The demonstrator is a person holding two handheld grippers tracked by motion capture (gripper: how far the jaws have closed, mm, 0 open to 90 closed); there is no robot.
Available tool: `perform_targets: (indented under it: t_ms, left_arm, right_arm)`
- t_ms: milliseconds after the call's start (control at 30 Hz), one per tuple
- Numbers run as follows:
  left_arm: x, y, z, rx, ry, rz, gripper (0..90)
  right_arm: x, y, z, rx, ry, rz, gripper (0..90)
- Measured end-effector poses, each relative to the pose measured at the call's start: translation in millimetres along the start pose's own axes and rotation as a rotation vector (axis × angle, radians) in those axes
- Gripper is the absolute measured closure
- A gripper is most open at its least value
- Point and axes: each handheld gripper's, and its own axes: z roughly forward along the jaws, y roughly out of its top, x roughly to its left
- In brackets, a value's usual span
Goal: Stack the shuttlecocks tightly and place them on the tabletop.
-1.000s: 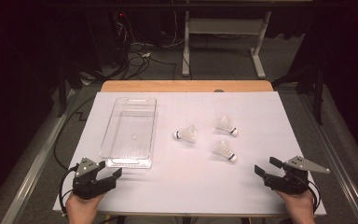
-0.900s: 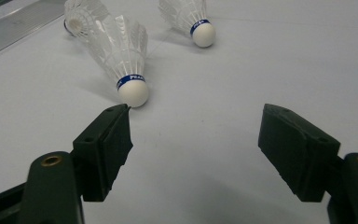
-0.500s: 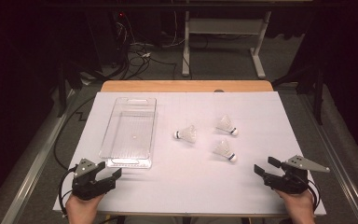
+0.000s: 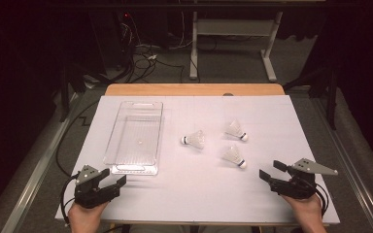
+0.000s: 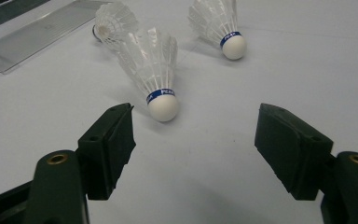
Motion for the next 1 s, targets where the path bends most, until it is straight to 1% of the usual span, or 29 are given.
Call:
perform_targets:
  t_ms: [233, 300, 367, 533, 600, 867, 1000]
  left_arm:
    - [-2.0, -0.2, 0.5, 0.002, -0.001, 0.001, 30.6]
    - [-2.6, -0.6, 0.2, -0.002, -0.004, -0.003, 30.6]
    - [-3.3, -0.9, 0.1, -0.006, 0.000, -0.001, 30.6]
    - [-2.8, -1.0, 0.0, -0.004, -0.002, -0.008, 30.6]
    - [-2.8, -1.1, 0.2, -0.003, -0.003, -0.008, 30.6]
    - [-2.7, -1.0, 0.7, -0.003, -0.009, -0.008, 30.4]
    - [-2.2, -0.9, 0.9, -0.001, -0.010, -0.007, 30.3]
  right_arm:
    - [3.5, 7.6, 7.5, 0.006, -0.003, 0.013, 28.5]
    - [5.3, 9.4, 10.4, 0.011, 0.001, 0.003, 29.1]
    - [7.1, 10.6, 13.1, 0.014, -0.006, -0.006, 29.1]
    - [9.8, 14.3, 17.5, 0.014, -0.008, -0.001, 29.9]
    - [10.5, 15.6, 19.0, 0.011, -0.007, -0.008, 30.3]
    - [11.5, 20.5, 26.0, 0.036, 0.000, 0.000, 32.3]
    - [11.8, 23.3, 29.3, 0.043, -0.004, 0.002, 32.8]
